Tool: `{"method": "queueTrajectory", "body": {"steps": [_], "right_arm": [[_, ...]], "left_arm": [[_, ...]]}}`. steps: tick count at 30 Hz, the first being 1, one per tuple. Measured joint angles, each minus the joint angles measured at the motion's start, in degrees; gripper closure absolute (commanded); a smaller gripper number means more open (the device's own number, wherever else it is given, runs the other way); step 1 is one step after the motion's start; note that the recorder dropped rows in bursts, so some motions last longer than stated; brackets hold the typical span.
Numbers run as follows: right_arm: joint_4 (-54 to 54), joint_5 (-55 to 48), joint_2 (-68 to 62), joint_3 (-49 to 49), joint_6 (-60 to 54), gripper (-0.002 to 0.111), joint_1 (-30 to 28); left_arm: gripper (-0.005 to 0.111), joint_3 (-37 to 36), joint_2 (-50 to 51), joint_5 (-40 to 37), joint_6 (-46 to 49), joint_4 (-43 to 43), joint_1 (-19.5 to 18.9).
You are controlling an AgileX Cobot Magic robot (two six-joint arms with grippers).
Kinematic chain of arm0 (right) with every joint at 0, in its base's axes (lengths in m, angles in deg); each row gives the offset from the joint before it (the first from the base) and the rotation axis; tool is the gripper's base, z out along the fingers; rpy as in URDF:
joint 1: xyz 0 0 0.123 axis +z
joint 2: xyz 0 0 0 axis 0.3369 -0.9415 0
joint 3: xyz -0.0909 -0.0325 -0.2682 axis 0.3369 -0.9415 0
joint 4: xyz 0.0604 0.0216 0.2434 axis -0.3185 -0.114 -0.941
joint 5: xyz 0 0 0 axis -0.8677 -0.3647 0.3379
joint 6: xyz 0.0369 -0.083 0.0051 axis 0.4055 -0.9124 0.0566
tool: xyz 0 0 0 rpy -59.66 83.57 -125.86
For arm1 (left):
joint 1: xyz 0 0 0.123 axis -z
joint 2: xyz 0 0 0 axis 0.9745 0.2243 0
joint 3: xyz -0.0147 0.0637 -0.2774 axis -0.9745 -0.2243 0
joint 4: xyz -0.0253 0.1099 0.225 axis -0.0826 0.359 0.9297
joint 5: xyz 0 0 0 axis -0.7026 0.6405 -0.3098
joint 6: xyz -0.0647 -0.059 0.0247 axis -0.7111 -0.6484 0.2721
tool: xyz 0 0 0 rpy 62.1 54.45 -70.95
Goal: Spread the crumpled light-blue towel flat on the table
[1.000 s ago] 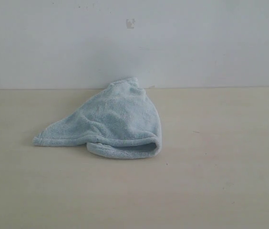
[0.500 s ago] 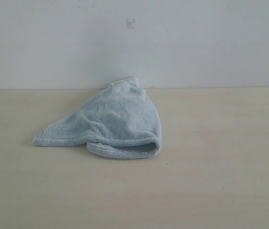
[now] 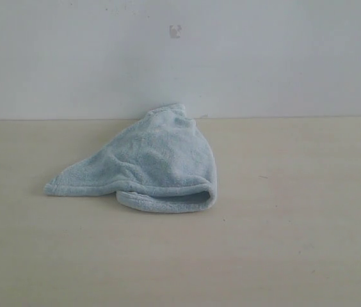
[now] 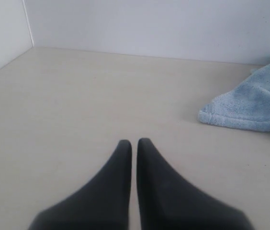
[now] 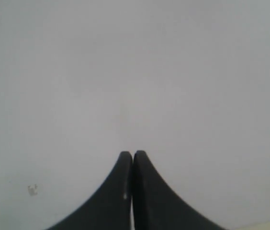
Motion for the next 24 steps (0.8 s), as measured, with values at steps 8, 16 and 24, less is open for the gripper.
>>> {"method": "queueTrajectory", "body": {"steps": [8, 16, 24], "right_arm": [[-4.25, 16.28, -14.18, 0.23, -0.82, 0.108, 1.19], [-4.24, 15.02, -29.51, 2.49, -0.82, 0.108, 1.19], [5.46, -21.01, -49.77, 19.33, -0.82, 0.108, 3.24]], "left_arm": [[0.103, 0.00, 0.00, 0.00, 0.00, 0.00, 0.00], [0.103, 0.00, 0.00, 0.00, 0.00, 0.00, 0.00], [0.103, 0.00, 0.00, 0.00, 0.00, 0.00, 0.00]]}}
